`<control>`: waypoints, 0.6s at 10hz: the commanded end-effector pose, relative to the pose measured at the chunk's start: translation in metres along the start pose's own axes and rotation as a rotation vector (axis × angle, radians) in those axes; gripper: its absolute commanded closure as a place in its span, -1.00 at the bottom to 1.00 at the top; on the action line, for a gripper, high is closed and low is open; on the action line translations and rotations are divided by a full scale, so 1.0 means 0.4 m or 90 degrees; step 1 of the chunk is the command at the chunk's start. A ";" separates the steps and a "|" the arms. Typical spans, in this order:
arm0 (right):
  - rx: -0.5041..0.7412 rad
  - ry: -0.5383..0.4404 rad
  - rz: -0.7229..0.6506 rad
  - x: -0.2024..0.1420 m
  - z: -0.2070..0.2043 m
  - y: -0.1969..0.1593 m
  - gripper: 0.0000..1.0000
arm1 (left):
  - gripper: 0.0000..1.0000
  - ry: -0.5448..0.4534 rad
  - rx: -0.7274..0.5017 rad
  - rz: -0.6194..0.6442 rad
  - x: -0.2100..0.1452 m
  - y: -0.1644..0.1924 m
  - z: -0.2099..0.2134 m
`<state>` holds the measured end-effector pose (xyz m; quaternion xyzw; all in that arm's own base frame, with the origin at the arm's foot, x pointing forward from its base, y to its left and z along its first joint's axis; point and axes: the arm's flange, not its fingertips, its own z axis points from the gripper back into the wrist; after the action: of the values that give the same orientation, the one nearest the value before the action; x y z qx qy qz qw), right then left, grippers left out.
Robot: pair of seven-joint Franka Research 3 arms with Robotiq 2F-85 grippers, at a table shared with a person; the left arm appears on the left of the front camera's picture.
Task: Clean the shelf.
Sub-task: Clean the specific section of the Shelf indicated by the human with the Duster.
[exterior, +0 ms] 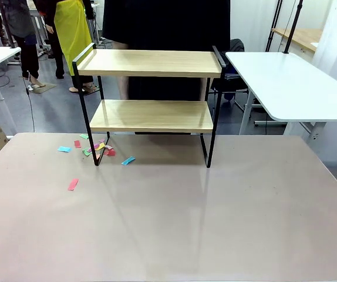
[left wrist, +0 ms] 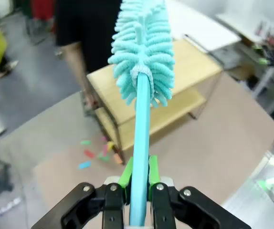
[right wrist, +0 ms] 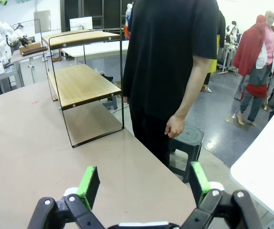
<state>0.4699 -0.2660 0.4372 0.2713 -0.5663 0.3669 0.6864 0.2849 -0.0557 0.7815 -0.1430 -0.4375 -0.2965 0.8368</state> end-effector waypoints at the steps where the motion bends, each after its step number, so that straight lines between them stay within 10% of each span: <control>1: 0.000 -0.002 0.004 0.009 -0.002 0.001 -1.00 | 0.74 -0.019 -0.109 -0.091 0.000 0.005 0.010; 6: 0.000 -0.002 0.004 0.009 -0.002 0.001 -1.00 | 0.74 -0.043 -0.169 -0.440 -0.023 -0.050 -0.034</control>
<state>0.4699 -0.2659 0.4372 0.2713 -0.5662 0.3669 0.6864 0.2772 -0.0748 0.7692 -0.1121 -0.4274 -0.5829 0.6819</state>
